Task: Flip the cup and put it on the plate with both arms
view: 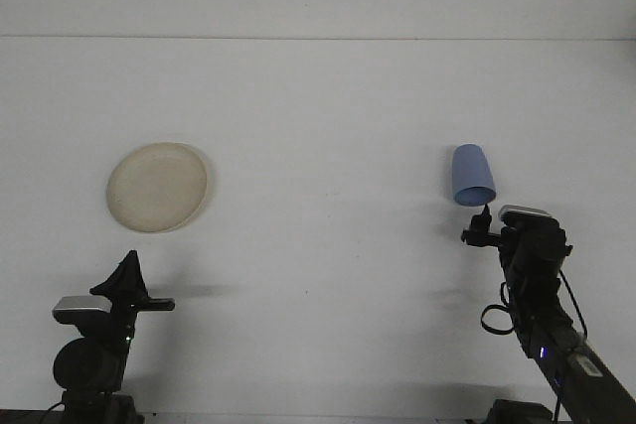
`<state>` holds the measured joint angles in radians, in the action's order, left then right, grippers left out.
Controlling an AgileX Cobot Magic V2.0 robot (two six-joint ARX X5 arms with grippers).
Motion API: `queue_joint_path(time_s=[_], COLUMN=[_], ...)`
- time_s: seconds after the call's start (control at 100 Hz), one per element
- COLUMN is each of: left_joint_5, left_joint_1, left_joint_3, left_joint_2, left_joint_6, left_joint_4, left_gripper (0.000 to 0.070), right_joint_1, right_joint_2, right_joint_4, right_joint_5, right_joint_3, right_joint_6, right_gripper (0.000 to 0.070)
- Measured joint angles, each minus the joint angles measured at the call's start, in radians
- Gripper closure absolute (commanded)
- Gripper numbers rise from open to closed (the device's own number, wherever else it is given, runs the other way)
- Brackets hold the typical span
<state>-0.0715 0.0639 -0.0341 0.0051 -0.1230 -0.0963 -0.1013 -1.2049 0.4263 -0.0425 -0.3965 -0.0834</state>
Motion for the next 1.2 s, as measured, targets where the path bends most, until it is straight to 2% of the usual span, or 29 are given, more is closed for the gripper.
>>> queue_joint_path(time_s=[0.3,0.76,0.8,0.95,1.04,1.2], left_joint_5=[0.0,0.0,0.0,0.0,0.0,0.0], left_joint_1=[0.0,0.0,0.0,0.0,0.0,0.0], left_joint_3=[0.0,0.0,0.0,0.0,0.0,0.0], left_joint_2=[0.0,0.0,0.0,0.0,0.0,0.0], left_joint_6=[0.0,0.0,0.0,0.0,0.0,0.0], left_joint_4=[0.0,0.0,0.0,0.0,0.0,0.0], left_gripper=[0.0689,0.0689,0.0689,0.0689,0.0689,0.0689], right_joint_1=[-0.061,-0.083,-0.083,-0.083,-0.083,-0.084], right_joint_2=[-0.206,-0.472,-0.486,-0.502,-0.502,-0.501], right_joint_4=[0.188,0.215,0.215,0.215,0.215,0.234], right_joint_5=[0.093,0.199,0.2,0.203,0.208,0.227], right_joint_3=[-0.015,-0.227,-0.239,-0.257,-0.257,-0.266], right_joint_6=[0.002,0.04,0.043,0.055,0.063,0.068], right_gripper=[0.0182,0.0185,0.0227,0.0553,0.0695,0.0699])
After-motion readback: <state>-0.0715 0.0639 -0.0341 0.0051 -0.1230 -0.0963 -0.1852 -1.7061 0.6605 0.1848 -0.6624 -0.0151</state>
